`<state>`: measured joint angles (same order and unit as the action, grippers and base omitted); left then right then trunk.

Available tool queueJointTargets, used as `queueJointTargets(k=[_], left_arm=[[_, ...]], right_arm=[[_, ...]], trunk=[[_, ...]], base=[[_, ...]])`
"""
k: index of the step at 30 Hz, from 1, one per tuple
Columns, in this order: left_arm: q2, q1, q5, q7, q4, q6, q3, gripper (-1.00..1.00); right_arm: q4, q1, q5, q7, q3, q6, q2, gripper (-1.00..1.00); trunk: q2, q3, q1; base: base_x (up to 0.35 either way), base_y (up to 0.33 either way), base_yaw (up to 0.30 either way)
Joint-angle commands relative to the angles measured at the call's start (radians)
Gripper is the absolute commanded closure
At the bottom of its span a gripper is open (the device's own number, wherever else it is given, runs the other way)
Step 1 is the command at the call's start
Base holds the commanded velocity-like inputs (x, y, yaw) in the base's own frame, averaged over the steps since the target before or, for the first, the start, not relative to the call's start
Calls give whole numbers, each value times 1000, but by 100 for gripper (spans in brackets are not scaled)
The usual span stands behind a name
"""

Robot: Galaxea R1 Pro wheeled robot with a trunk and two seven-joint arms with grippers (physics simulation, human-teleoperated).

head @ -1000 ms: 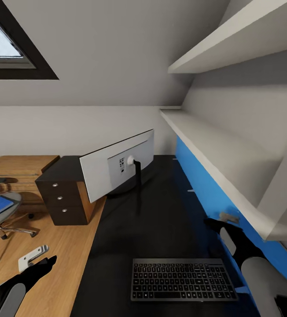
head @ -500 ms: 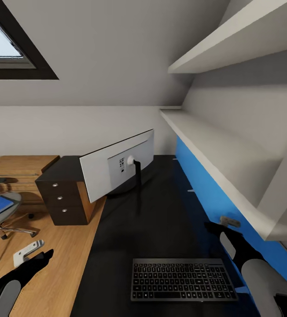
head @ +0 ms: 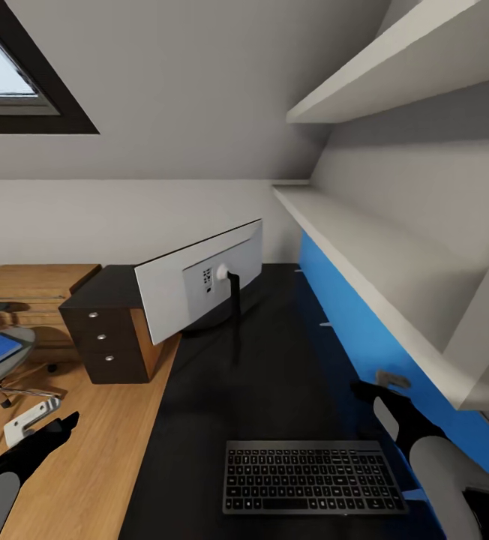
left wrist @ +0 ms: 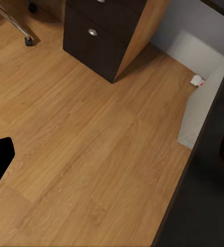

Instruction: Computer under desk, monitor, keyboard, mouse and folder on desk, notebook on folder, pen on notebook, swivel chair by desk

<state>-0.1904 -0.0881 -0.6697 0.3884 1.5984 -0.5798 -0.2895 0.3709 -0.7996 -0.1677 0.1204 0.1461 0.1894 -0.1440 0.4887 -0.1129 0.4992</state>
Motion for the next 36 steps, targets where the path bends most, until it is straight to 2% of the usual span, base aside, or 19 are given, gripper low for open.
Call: queueJointTargets(k=[1, 9, 26, 27, 28, 36], left_arm=[[0, -1, -10, 9, 1, -3, 0, -100], [0, -1, -10, 10, 2, -3, -2, -100], [0, -1, -10, 10, 2, -14, -19, -100], [1, -1, -11, 10, 2, -15, -48, -100], [1, -1, -11, 10, 2, -15, -55, -100], [2, -1, -14, 9, 2, -18, -79, -100]], right_arm=[[1, -2, -11, 9, -1, 6, 0, -100], [-4, -7, -15, 40, 0, 33, 0, -100], [-4, -10, -17, 42, 4, 84, -1, -100], [-4, -10, -18, 42, 5, 89, -2, -100], [-4, -10, -18, 42, 5, 90, -2, -100], [-5, -10, -18, 43, 6, 92, -2, -100]], trunk=[[9, -5, 4], [65, -30, 35], [184, -84, 100], [191, -87, 104], [198, -90, 108], [254, -115, 139]], base=[[0, 0, 0], [0, 0, 0], [0, 0, 0], [0, 0, 0], [0, 0, 0], [0, 0, 0]])
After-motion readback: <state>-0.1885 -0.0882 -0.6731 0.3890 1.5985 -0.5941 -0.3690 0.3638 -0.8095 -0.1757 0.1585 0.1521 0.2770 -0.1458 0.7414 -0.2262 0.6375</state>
